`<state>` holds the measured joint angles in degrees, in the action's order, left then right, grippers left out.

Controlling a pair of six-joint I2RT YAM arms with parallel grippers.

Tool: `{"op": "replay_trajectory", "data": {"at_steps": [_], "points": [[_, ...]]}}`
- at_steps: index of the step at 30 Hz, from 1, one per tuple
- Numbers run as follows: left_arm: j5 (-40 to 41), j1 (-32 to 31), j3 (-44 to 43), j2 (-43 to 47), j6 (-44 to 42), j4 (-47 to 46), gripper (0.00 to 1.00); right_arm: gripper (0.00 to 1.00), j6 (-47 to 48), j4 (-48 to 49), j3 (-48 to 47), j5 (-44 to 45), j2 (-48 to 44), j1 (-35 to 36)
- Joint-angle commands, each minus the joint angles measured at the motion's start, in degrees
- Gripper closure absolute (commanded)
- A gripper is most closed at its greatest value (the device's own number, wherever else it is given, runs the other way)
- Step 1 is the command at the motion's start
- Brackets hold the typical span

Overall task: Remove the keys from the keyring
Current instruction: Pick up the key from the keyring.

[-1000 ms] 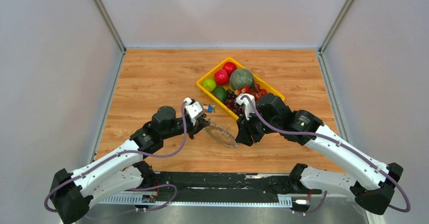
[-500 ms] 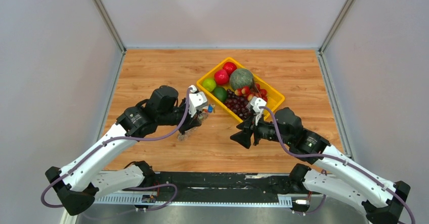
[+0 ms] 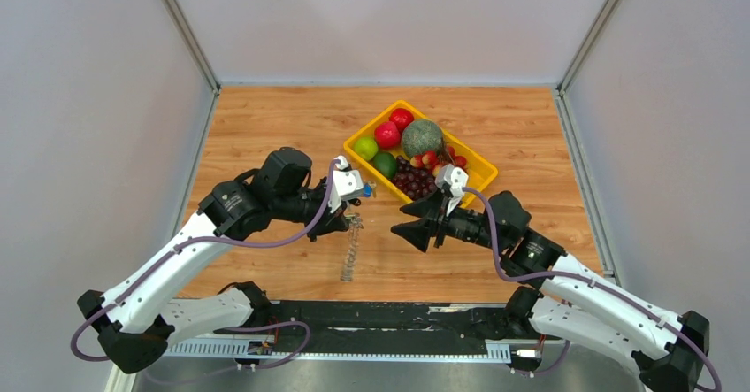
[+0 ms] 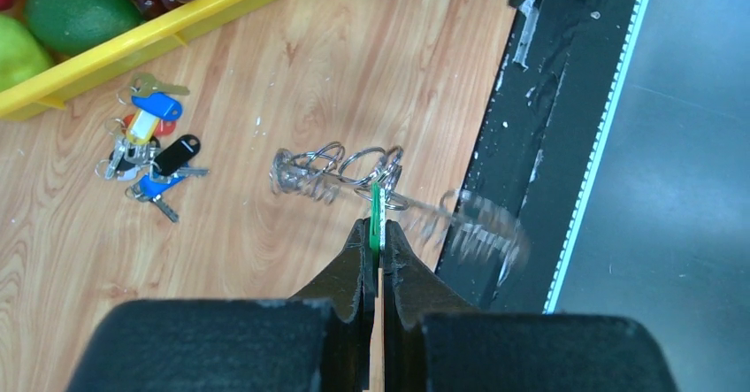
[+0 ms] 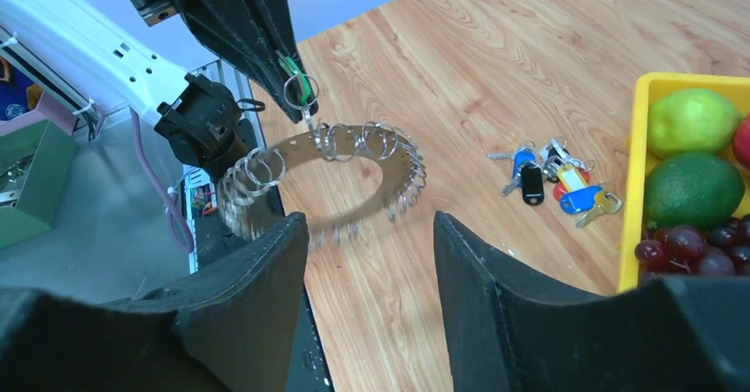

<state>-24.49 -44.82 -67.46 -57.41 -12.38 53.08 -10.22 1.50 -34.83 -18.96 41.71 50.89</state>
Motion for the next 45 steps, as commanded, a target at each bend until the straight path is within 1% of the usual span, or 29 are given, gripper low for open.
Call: {"op": "replay_trajectory", "data": {"at_steps": [1,7,17,21,25,27,30,37,41,45], "points": [[-2.47,-0.02,-3.69,0.41,-2.32,0.16,1.0,0.45,-2.05,7.59,-1.41,-1.63,3.16,-0.07],[-2.44,-0.09,-4.93,1.01,-3.16,1.54,1.0,0.53,-3.32,9.75,-3.29,-6.57,8.15,0.61],[-3.65,-0.18,-5.54,1.67,-3.6,2.11,1.0,0.58,-2.4,13.92,-4.28,-9.11,11.15,3.6],[-4.13,-0.19,-5.95,2.09,-3.64,2.05,1.0,0.61,-2.27,13.97,-5.16,-10.14,11.98,4.07],[-4.31,-0.38,-5.82,2.33,-3.7,2.1,1.0,0.61,-2.38,14.05,-6.06,-10.74,13.0,4.9],[-4.5,-0.46,-5.68,2.55,-3.7,2.11,1.0,0.6,-1.85,14.41,-6.37,-9.95,13.36,5.57],[-4.73,-0.57,-5.6,2.84,-3.85,2.12,1.0,0.61,0.0,15.54,-6.6,-7.08,13.53,7.28],[-5.35,-0.83,-5.58,3.33,-3.73,2.05,1.0,0.67,6.22,18.88,-6.55,-0.62,13.32,11.98],[-6.0,-1.16,-5.59,3.85,-3.54,1.94,1.0,0.7,8.32,20.09,-6.46,1.14,14.19,13.03],[-6.39,-1.34,-5.6,4.49,-3.44,1.89,1.0,0.7,9.87,22.02,-6.19,2.19,15.02,13.71]]}}
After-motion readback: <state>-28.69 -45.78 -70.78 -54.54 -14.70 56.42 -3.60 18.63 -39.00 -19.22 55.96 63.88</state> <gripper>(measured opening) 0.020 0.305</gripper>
